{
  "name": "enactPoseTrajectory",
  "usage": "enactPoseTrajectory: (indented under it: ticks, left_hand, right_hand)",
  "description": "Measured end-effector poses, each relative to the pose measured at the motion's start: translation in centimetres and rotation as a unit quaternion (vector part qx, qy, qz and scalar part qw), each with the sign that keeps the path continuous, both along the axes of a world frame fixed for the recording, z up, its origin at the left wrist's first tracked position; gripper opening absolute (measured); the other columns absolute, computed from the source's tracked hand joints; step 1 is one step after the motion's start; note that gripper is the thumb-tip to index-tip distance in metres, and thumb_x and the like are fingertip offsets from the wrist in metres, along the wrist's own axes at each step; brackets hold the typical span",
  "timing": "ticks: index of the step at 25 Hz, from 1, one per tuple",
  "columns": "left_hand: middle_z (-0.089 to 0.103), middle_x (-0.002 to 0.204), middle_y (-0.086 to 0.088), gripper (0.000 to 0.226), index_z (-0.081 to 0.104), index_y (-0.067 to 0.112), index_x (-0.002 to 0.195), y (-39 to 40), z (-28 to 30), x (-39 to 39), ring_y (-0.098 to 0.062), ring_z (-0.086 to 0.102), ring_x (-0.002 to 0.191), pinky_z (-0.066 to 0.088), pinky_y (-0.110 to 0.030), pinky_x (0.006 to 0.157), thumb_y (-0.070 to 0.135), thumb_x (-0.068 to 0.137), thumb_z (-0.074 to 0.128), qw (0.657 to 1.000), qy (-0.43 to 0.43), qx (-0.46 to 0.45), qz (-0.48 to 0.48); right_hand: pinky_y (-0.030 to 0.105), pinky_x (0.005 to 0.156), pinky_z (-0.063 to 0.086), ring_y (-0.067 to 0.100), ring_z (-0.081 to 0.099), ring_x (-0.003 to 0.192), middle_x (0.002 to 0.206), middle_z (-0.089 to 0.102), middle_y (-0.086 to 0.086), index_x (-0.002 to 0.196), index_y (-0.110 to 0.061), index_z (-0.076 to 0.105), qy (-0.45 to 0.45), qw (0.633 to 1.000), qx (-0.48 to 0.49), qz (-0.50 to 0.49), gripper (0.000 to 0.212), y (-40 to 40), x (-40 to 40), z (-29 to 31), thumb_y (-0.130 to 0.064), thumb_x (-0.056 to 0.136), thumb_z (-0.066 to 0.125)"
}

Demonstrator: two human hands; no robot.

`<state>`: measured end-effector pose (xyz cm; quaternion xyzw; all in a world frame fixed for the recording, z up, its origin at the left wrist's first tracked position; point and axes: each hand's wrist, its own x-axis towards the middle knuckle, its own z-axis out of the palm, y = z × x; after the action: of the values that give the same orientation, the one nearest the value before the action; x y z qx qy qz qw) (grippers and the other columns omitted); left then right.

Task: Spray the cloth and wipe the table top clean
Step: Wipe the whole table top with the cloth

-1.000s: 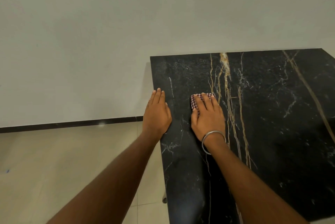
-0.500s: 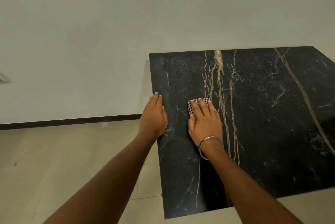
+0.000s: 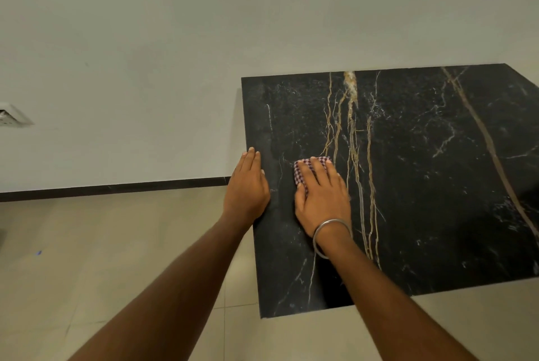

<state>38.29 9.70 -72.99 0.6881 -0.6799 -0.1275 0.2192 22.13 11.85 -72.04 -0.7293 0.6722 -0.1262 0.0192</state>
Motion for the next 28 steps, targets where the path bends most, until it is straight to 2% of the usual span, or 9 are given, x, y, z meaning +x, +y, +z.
enactPoseTrajectory:
  ticks: [4, 10, 14, 17, 22, 25, 28]
  left_hand:
    - [0.021, 0.159, -0.008, 0.050, 0.023, 0.008, 0.151, 0.9, -0.2, -0.5, -0.020, 0.017, 0.148, 0.011, -0.028, 0.117, 0.023, 0.103, 0.031, 1.000, 0.006, 0.003, 0.001]
    - [0.022, 0.159, -0.009, 0.051, 0.024, 0.007, 0.150, 2.5, 0.1, -0.8, -0.021, 0.019, 0.147, 0.015, -0.031, 0.119, 0.021, 0.103, 0.031, 1.000, 0.003, 0.010, 0.008]
    - [0.022, 0.159, -0.007, 0.051, 0.024, 0.009, 0.151, 4.2, -0.1, -0.8, -0.019, 0.020, 0.147, 0.018, -0.031, 0.120, 0.023, 0.103, 0.031, 1.000, 0.021, 0.011, 0.007]
    - [0.021, 0.159, -0.005, 0.051, 0.023, 0.010, 0.151, 4.7, -0.3, -0.9, -0.019, 0.020, 0.147, 0.018, -0.031, 0.119, 0.025, 0.103, 0.031, 1.000, 0.025, 0.012, 0.010]
    - [0.019, 0.160, -0.005, 0.051, 0.022, 0.010, 0.152, 5.3, -0.3, -0.9, -0.019, 0.019, 0.147, 0.017, -0.028, 0.116, 0.025, 0.103, 0.031, 1.000, 0.022, 0.010, 0.000]
    - [0.019, 0.160, -0.004, 0.051, 0.021, 0.012, 0.152, 6.5, -0.3, -0.8, -0.018, 0.020, 0.147, 0.021, -0.030, 0.116, 0.027, 0.104, 0.030, 1.000, 0.021, 0.011, -0.005]
    - [0.018, 0.160, -0.003, 0.052, 0.020, 0.013, 0.152, 7.3, -0.2, -0.6, -0.018, 0.019, 0.147, 0.021, -0.031, 0.117, 0.028, 0.104, 0.030, 0.999, 0.027, 0.020, -0.014]
  right_hand:
    - [0.045, 0.118, 0.020, 0.024, 0.016, 0.145, 0.154, 0.029, -0.001, 0.147, -0.027, 0.030, -0.012, 0.999, -0.007, -0.052, 0.052, 0.8, -0.4, 0.1, -0.035, 0.095, 0.034]
    - [0.045, 0.116, 0.026, 0.024, 0.019, 0.145, 0.152, 0.033, -0.001, 0.145, -0.026, 0.034, -0.021, 0.999, -0.011, 0.049, 0.051, 5.0, 2.3, 0.2, -0.033, 0.095, 0.037]
    - [0.042, 0.118, 0.019, 0.022, 0.016, 0.146, 0.155, 0.029, -0.002, 0.147, -0.028, 0.029, -0.004, 1.000, -0.003, -0.002, 0.052, 4.4, -1.1, 0.0, -0.035, 0.095, 0.035]
    - [0.042, 0.118, 0.018, 0.023, 0.015, 0.146, 0.155, 0.029, -0.002, 0.146, -0.028, 0.030, -0.011, 0.999, -0.012, -0.036, 0.051, 5.0, -0.8, -0.2, -0.034, 0.095, 0.035]
    - [0.045, 0.117, 0.022, 0.027, 0.018, 0.145, 0.153, 0.031, 0.002, 0.146, -0.025, 0.033, -0.014, 1.000, -0.013, 0.009, 0.051, 8.7, 3.1, -0.3, -0.035, 0.095, 0.034]
    - [0.043, 0.117, 0.024, 0.026, 0.023, 0.144, 0.151, 0.036, 0.002, 0.144, -0.025, 0.037, -0.010, 0.999, -0.021, 0.042, 0.051, 10.0, 2.7, -0.2, -0.035, 0.094, 0.038]
    - [0.041, 0.115, 0.021, 0.025, 0.024, 0.143, 0.151, 0.036, 0.002, 0.144, -0.025, 0.036, 0.007, 1.000, -0.026, 0.005, 0.052, 9.7, 0.1, -0.4, -0.035, 0.093, 0.040]
